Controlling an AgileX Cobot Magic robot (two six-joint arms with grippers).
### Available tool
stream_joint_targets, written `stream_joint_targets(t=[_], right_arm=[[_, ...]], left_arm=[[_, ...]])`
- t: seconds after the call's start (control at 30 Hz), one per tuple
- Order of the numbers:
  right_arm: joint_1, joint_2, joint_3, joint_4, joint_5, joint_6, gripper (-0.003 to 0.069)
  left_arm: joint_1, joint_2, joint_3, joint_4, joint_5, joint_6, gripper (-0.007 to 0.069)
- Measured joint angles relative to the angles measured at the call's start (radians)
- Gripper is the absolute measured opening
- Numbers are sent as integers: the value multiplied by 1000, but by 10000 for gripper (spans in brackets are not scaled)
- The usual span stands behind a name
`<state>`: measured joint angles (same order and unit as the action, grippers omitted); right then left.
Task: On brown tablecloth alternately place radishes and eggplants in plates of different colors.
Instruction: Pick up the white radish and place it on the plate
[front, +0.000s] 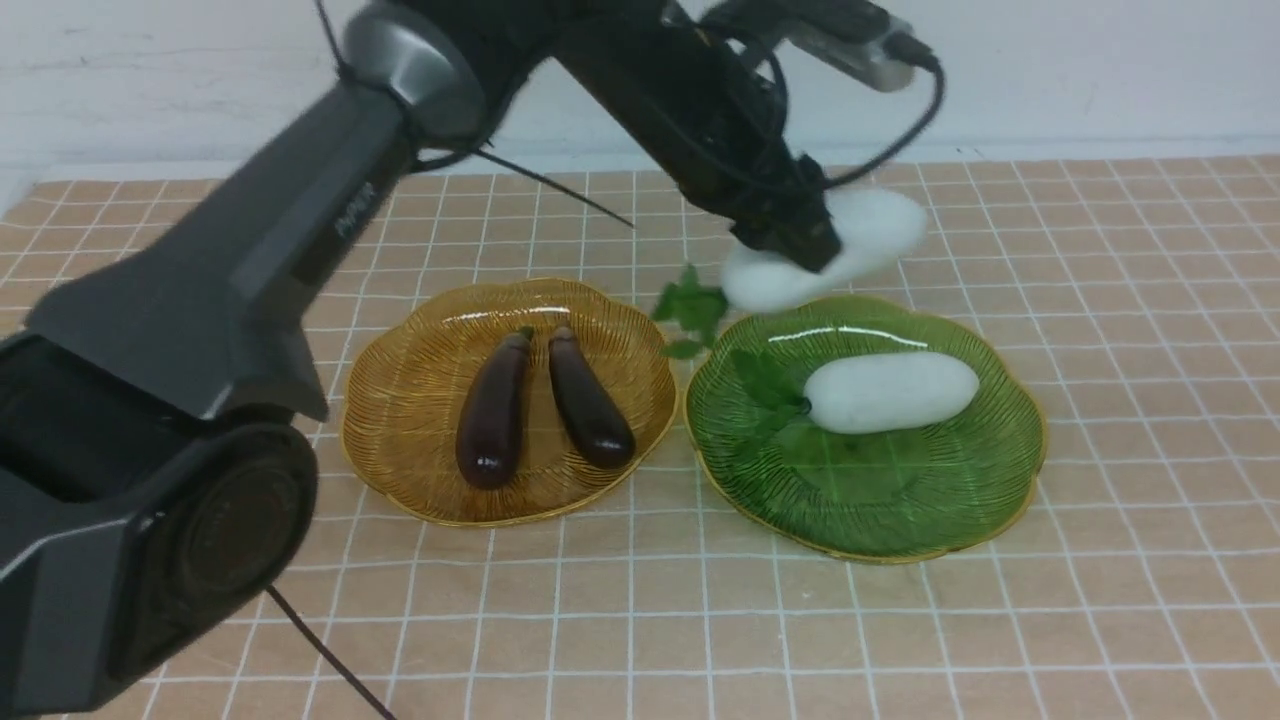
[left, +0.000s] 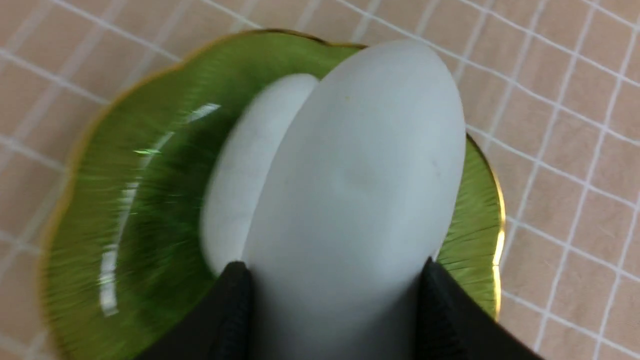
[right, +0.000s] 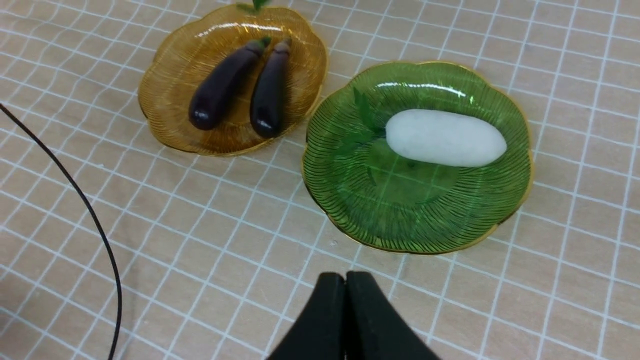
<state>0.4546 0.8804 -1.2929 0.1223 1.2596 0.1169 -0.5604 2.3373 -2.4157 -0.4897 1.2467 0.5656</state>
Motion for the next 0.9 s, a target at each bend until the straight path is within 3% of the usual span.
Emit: stream_joint_targets(t=[0.2, 0.33, 0.47, 0.67, 0.73, 0.83, 0.9], right_arm=[[0, 0, 0, 1, 0, 0, -15], [0, 0, 0, 1, 0, 0, -15], [0, 0, 0, 1, 10, 0, -15], [0, -15, 0, 0, 18, 0, -15], [0, -34, 0, -6, 18, 0, -15], [0, -74, 0, -30, 19, 1, -15], [0, -117, 0, -65, 20, 4, -15]], left_arm=[[-60, 65, 0, 25, -1, -4, 318], [-87, 102, 0, 43, -1, -6, 361], [-109, 125, 0, 87, -1, -21, 435], [-121, 117, 0, 214, -1, -116, 650], [-121, 106, 0, 242, -1, -155, 673], [-121, 64, 2, 260, 0, -208, 645], [-121, 16, 3, 265, 0, -232, 554]])
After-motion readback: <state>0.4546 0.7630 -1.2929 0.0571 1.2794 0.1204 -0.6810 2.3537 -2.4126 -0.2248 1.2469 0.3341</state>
